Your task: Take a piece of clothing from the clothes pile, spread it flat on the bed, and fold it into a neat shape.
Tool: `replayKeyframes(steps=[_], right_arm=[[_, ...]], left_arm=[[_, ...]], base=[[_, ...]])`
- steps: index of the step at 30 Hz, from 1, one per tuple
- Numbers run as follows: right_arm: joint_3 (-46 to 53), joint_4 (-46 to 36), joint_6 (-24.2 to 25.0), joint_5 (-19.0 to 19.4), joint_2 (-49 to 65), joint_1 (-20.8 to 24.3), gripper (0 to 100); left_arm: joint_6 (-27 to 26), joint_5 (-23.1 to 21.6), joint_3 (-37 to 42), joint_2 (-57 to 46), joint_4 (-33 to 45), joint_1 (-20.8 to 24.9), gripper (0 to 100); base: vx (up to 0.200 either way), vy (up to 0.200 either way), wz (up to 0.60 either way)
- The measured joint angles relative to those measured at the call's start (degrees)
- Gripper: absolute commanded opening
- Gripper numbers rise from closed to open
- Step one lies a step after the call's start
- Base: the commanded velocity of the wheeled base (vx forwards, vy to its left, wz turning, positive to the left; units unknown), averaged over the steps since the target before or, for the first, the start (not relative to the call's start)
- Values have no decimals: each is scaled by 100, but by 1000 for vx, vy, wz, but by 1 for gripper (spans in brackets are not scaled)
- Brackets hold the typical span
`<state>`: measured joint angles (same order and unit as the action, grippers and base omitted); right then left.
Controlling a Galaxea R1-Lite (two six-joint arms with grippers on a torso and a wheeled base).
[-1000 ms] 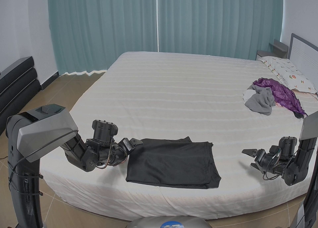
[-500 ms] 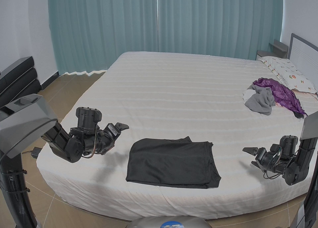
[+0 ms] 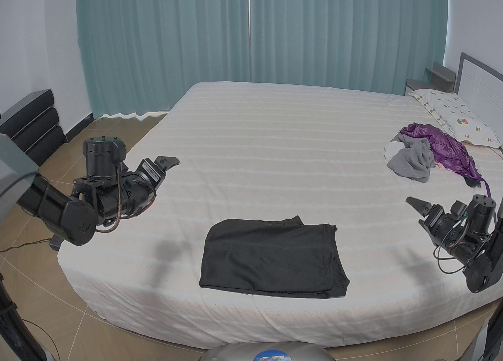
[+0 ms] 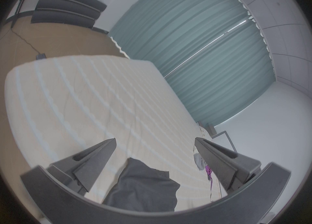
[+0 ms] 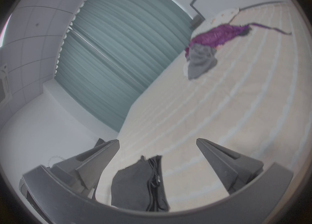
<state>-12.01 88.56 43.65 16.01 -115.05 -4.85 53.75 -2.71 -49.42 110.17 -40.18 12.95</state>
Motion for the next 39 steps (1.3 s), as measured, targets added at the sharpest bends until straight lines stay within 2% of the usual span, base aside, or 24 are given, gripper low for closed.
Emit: replayKeyframes(steps=[4,9,15,19,26,34,39], right_arm=[[154,37,-41,-208,845,52,100],[534,-2,-184,-354,2148,94,100],[912,-725,-685,-343,3717,-118,100],[1023,-1849,-1090,-150,4777,-274,100],[1074,-4511,-2004,77,6735,-324,100],[534,-7497,-2816,184,8797,-121,100],[118,-8744,-3350,104,9905,95,100]], left_arm=[[-238,137,282,-496,-119,-57,100],[-791,300,1031,-1356,-484,-94,100],[-1603,788,2133,-2591,-1073,-116,100],[-2132,1023,2647,-3396,-1229,-123,100],[-3150,1475,3243,-4909,-1100,-143,100],[-4339,1902,3523,-6911,-87,-210,100],[-5047,2069,3606,-8282,800,-396,100]], base=[[0,0,0],[0,0,0],[0,0,0],[0,0,0],[0,0,0],[0,0,0],[0,0,0]])
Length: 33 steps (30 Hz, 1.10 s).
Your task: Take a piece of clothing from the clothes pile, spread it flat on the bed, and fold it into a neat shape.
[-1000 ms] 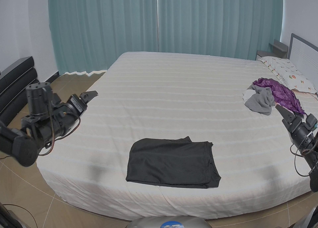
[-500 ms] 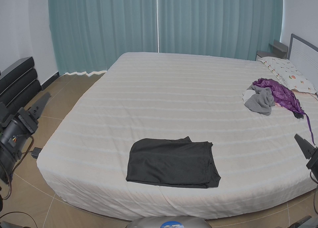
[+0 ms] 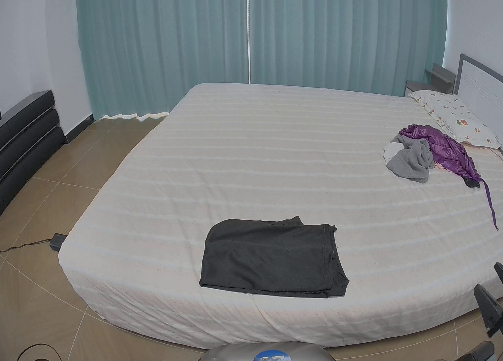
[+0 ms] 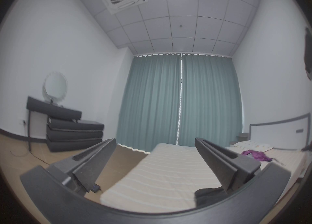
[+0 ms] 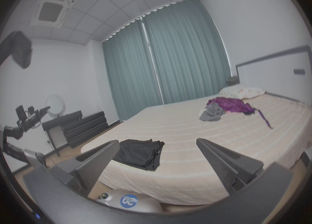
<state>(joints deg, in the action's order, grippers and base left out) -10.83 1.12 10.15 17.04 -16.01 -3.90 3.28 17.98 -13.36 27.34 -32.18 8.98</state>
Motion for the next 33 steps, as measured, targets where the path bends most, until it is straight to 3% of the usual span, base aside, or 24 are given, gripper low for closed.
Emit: replayKeyframes(steps=[2,6,12,17,23,30,33], right_arm=[[-127,-336,-272,-174,369,82,100],[-247,-708,-848,-886,956,233,100],[201,-256,-1198,-1495,1362,346,100],[767,334,-1406,-1623,1475,369,100],[959,279,-1488,-1702,1524,379,100],[981,-57,-1095,-1819,1537,379,100],[984,-180,-1026,-1838,1537,379,100]], left_arm=[[-255,38,24,-522,345,-149,100],[-631,-52,90,-1426,868,-635,100],[-796,-362,297,-2175,1097,-969,100],[-809,-848,813,-2487,1076,-962,100],[-718,-1407,1187,-2631,1684,-934,100],[-664,-1624,1232,-2675,2776,-925,100],[-617,-1997,1232,-2682,2838,-920,100]], base=[[0,0,0],[0,0,0],[0,0,0],[0,0,0],[0,0,0],[0,0,0],[0,0,0]])
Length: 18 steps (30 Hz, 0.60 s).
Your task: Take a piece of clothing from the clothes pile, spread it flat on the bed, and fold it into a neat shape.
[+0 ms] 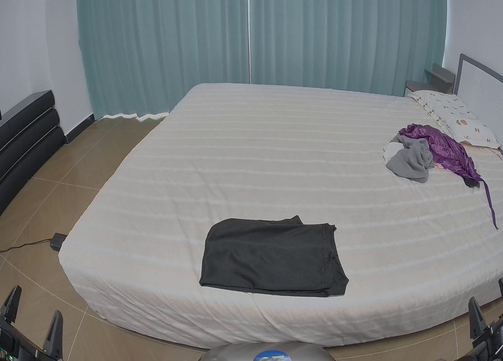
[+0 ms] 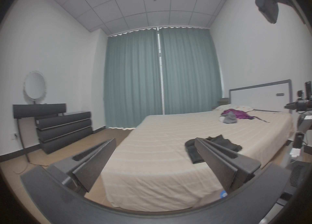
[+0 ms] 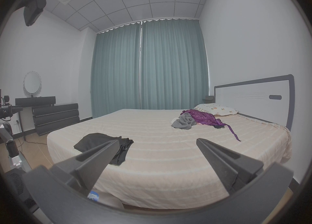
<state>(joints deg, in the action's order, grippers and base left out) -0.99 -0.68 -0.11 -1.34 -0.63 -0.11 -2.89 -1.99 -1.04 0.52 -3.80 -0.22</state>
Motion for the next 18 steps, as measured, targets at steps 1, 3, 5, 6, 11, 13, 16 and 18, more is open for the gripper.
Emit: replayKeyframes(steps=[1,3,5,6,11,13,16,18], right_arm=[[0,-21,-7,0,0,0,100],[0,-24,-24,1,0,-5,100],[0,-27,-44,4,0,-5,100],[0,-27,-51,4,0,-5,100],[-2,-18,-62,15,-2,0,100],[-2,-16,-68,20,-2,1,100],[-2,-13,-78,20,-2,1,100],[-2,-13,-82,22,-2,1,100]], left_arm=[[33,-204,0,0,4,0,100],[119,-606,2,0,11,0,100],[210,-890,2,0,24,-2,100],[251,-973,2,0,30,0,100],[532,-828,2,0,26,-2,100],[524,-751,2,0,26,-2,100],[458,-738,2,0,30,-2,100],[364,-931,5,0,39,-2,100]], base=[[0,0,0],[0,0,0],[0,0,0],[0,0,0],[0,0,0],[0,0,0],[0,0,0],[0,0,0]])
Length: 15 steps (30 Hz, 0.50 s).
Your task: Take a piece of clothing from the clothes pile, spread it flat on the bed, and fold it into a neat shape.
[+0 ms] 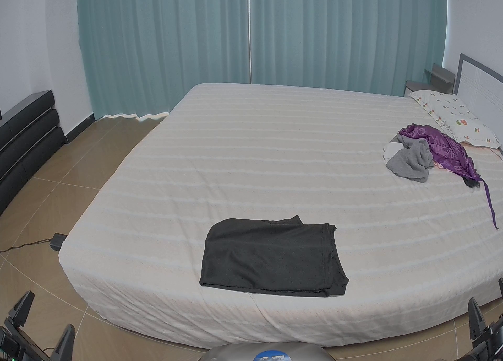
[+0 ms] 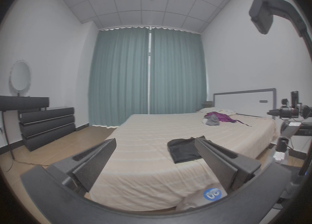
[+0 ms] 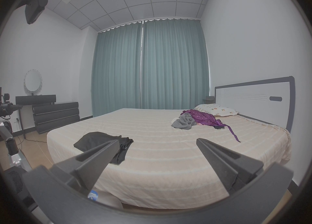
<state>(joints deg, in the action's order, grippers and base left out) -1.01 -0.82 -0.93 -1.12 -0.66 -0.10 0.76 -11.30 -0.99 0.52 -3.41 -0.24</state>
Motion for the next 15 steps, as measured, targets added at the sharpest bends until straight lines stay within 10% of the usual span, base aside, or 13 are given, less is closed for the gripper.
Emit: replayKeyframes(steps=[8,15], right_arm=[[0,2,4,4,-2,2,100],[0,4,11,9,-5,-1,100]], left_arm=[[35,-1297,0,7,115,22,100],[135,-71,0,7,128,17,100]], base=[[0,0,0],[0,0,0]])
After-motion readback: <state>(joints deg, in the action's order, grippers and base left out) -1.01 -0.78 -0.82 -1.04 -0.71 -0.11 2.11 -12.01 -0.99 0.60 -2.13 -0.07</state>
